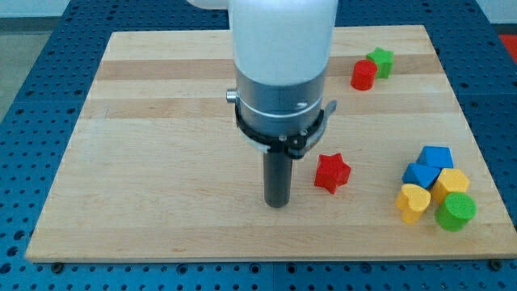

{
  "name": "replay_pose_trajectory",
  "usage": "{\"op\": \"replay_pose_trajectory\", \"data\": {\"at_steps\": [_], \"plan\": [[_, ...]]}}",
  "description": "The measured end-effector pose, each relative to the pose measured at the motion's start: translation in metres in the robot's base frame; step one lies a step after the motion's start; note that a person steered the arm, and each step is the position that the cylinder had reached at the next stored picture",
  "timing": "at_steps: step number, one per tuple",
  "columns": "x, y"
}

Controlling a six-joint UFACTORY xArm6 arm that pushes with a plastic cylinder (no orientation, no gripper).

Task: Move the red star towards the blue triangle

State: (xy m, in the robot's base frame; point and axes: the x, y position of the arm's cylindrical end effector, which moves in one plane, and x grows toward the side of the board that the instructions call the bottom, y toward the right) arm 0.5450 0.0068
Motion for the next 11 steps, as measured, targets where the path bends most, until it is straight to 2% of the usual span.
{"op": "replay_pose_trajectory", "data": {"at_steps": [1,4,7,11], "plan": [[-0.018,0.008],[-0.025,0.076],[-0.028,0.103],[-0.030,0.108]]}}
